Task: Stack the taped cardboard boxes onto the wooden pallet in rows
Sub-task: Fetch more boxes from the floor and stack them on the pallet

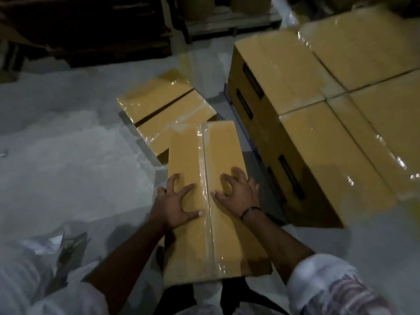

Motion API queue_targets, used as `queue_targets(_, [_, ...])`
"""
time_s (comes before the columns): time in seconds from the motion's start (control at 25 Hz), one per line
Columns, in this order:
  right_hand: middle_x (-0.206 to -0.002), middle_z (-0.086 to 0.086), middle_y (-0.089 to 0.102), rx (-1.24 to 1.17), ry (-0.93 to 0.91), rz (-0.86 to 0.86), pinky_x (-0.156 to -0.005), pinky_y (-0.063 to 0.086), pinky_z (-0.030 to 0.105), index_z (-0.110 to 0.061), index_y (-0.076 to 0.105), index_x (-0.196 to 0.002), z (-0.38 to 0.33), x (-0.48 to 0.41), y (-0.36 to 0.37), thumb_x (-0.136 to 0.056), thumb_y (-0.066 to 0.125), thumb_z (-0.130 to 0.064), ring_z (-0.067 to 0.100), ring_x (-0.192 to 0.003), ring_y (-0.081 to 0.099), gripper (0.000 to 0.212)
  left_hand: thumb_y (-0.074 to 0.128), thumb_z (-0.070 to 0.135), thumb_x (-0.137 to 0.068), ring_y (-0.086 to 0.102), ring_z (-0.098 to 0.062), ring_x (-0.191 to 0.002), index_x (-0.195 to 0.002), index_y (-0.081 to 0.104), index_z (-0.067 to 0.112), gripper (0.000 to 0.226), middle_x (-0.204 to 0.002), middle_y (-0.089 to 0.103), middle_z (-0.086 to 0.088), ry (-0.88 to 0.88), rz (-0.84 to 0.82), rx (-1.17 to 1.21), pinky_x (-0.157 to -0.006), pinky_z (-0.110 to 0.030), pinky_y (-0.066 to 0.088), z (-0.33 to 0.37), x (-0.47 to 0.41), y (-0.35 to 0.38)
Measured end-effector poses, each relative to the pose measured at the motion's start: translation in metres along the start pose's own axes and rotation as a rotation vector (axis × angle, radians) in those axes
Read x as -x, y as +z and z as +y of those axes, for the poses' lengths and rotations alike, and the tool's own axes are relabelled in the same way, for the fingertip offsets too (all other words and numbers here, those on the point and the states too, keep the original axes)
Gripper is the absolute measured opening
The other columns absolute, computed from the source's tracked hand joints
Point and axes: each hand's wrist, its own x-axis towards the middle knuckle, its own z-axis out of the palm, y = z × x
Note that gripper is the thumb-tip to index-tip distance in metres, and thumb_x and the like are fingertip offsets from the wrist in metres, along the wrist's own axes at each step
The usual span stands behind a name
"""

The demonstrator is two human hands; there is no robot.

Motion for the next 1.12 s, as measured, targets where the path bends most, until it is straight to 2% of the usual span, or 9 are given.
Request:
queue_targets(0.16, [-0.162,-0.010,0.021,0.091,-0.130,0.072,-0.117,0.021,0.052,-0.044,0.053,-0.138,0.037,0.013,-0.078,-0.080,0.053,-0.079,0.034,-0.139,0.030,0.068,0.059,0.098,-0.058,0.020,-0.036,-0.145,-0.149,0.038,0.053,0.103,-0.163,-0.001,0.017,-0.044,0.198,0.095,-0.115,-0.058,0.036,0.088,0.024,-0.009])
queue_targets(0.48, [-0.161,-0.009,0.022,0.119,-0.169,0.211,-0.115,0.027,0.052,-0.045,0.051,-0.139,0.135,0.066,-0.174,-0.078,0.056,-0.080,0.032,-0.140,0.031,0.070,0.064,0.094,-0.056,0.023,-0.036,-0.141,-0.149,0.036,0.052,0.106,-0.163,0.004,0.013,-0.044,0.363,0.041,-0.113,-0.053,0.038,0.250,0.067,0.009])
queue_targets(0.6, [-0.160,-0.009,0.025,0.151,-0.162,0.279,-0.110,0.031,0.050,-0.046,0.054,-0.136,0.175,0.097,-0.197,-0.076,0.056,-0.081,0.034,-0.135,0.034,0.069,0.067,0.089,-0.057,0.023,-0.038,-0.139,-0.148,0.036,0.051,0.103,-0.163,0.003,0.010,-0.025,0.380,0.028,-0.112,-0.054,0.037,0.305,0.082,0.031])
queue_targets(0.8, [-0.158,-0.009,0.028,0.230,-0.202,0.375,-0.106,0.029,0.048,-0.046,0.056,-0.135,0.237,0.143,-0.246,-0.078,0.057,-0.079,0.036,-0.134,0.033,0.066,0.072,0.082,-0.062,0.021,-0.037,-0.139,-0.147,0.035,0.050,0.098,-0.162,0.000,0.012,-0.024,0.417,0.103,-0.113,-0.053,0.035,0.387,0.116,0.068])
queue_targets(0.96, [-0.159,-0.009,0.028,0.192,-0.249,0.338,-0.111,0.026,0.051,-0.045,0.057,-0.134,0.293,0.155,-0.267,-0.078,0.060,-0.077,0.036,-0.139,0.029,0.065,0.068,0.085,-0.061,0.022,-0.036,-0.138,-0.148,0.034,0.050,0.100,-0.163,0.000,0.011,-0.079,0.466,0.069,-0.112,-0.051,0.035,0.445,0.127,0.098])
queue_targets(1.12, [-0.159,-0.009,0.028,0.155,-0.270,0.298,-0.112,0.028,0.051,-0.044,0.057,-0.133,0.363,0.139,-0.283,-0.077,0.061,-0.077,0.032,-0.138,0.032,0.066,0.068,0.085,-0.061,0.024,-0.037,-0.136,-0.148,0.033,0.049,0.100,-0.163,0.001,0.008,-0.132,0.445,0.033,-0.111,-0.050,0.036,0.508,0.107,0.132])
